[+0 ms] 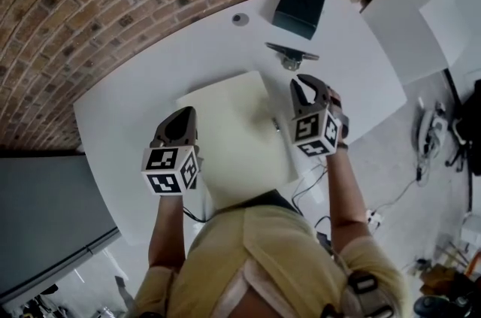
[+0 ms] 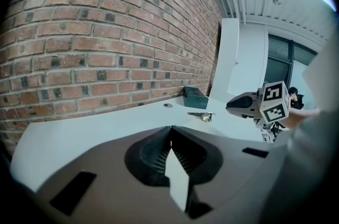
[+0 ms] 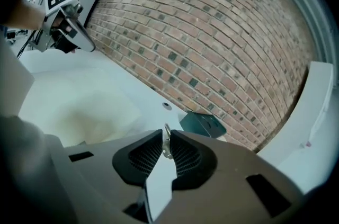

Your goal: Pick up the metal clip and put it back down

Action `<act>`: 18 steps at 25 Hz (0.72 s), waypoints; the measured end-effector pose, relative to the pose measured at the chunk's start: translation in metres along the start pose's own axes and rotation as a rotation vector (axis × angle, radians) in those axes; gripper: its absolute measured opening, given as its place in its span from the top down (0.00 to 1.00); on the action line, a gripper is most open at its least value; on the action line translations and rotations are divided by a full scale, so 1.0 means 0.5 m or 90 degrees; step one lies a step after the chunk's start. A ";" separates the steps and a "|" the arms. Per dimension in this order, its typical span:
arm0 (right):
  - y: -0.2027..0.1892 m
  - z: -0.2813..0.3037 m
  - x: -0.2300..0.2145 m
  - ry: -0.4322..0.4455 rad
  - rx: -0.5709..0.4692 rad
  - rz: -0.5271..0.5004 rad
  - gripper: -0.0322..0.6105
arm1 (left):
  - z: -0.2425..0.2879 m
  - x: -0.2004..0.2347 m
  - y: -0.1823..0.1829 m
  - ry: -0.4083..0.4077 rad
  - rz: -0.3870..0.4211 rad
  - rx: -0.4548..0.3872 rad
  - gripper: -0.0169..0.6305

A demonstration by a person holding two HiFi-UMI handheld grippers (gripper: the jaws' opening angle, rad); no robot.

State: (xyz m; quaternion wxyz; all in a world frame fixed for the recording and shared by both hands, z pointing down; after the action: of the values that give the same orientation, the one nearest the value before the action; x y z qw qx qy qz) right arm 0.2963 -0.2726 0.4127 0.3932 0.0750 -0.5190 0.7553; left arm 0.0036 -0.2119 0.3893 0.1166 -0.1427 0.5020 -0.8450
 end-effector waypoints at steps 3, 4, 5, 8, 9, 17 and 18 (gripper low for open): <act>0.012 -0.024 0.000 -0.009 0.002 0.029 0.89 | -0.014 0.004 -0.002 0.004 -0.002 -0.003 0.97; 0.015 -0.031 0.001 -0.012 0.001 0.036 0.89 | -0.018 0.005 -0.003 0.004 -0.003 -0.004 0.97; 0.017 -0.037 0.002 -0.014 0.000 0.041 0.89 | -0.022 0.005 -0.003 0.004 -0.004 -0.006 0.97; 0.025 -0.056 0.009 -0.021 0.000 0.052 0.91 | -0.034 0.006 -0.009 0.003 -0.006 -0.012 0.97; 0.027 -0.063 0.012 -0.025 0.000 0.057 0.91 | -0.037 0.006 -0.012 0.003 -0.006 -0.013 0.97; 0.035 -0.107 0.035 -0.038 0.001 0.093 0.93 | -0.070 0.011 -0.019 0.005 -0.010 -0.026 0.97; 0.036 -0.111 0.037 -0.041 -0.002 0.098 0.94 | -0.074 0.013 -0.020 0.005 -0.011 -0.027 0.97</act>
State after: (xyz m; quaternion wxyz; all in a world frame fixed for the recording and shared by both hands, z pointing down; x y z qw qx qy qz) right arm 0.2878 -0.2189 0.3843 0.3175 0.0587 -0.5366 0.7796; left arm -0.0163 -0.1793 0.3821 0.1041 -0.1459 0.5193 -0.8356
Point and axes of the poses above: the fingertips, and each gripper's own axes: z forward along the fingers, x to its left, y out of its top, the point moved 7 cm from there along -z, backward along the fingers, and after that the axes turned 5 degrees about -x, right-handed, at the moved point
